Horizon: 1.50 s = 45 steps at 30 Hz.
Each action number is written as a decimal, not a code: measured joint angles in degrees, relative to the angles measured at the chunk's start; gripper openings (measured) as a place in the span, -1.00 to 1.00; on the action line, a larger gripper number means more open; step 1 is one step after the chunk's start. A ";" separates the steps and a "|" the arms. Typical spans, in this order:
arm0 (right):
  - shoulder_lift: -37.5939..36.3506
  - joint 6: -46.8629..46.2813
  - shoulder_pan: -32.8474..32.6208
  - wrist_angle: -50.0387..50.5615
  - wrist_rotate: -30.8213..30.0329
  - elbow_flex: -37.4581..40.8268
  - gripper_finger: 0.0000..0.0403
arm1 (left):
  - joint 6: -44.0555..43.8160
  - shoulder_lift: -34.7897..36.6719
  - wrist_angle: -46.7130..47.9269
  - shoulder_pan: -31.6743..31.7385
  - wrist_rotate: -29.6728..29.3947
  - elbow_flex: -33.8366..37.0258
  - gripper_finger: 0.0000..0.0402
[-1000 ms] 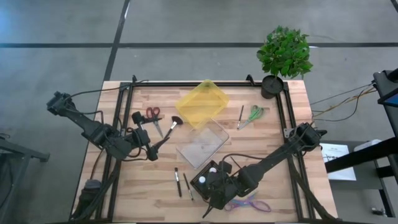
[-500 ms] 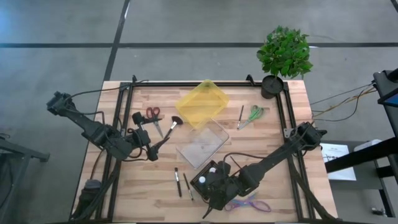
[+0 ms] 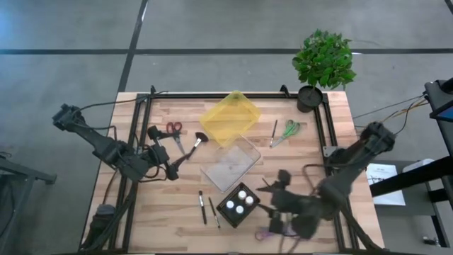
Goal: Pick & Place Paint Supplies
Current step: Put the black scissors into the yellow transparent bin
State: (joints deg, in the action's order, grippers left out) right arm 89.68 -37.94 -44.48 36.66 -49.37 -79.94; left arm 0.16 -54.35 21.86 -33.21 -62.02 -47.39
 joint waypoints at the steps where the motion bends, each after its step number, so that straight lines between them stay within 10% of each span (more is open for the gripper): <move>1: -1.35 0.00 -0.92 -0.13 -1.44 1.33 0.03 | -0.04 0.85 -0.04 0.02 -0.07 0.69 0.92; 17: -11.52 6.52 -4.31 -23.39 -6.12 25.17 0.03 | -3.09 14.12 -8.88 0.33 8.15 17.90 0.92; 26: -12.37 14.01 -4.65 -26.57 -4.57 25.18 0.03 | 2.14 13.93 -2.78 6.92 3.33 11.68 0.91; 33: -12.34 15.07 -4.93 -26.57 -3.03 25.34 0.03 | -17.92 12.07 13.47 26.35 13.66 3.34 0.84; 45: -12.34 14.36 -6.67 -27.39 -2.90 25.70 0.03 | -20.20 -1.74 17.40 68.71 50.37 -1.77 0.46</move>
State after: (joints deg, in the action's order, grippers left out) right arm 77.34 -23.57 -51.15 9.26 -52.27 -54.24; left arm -20.04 -56.09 39.26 35.50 -11.65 -49.16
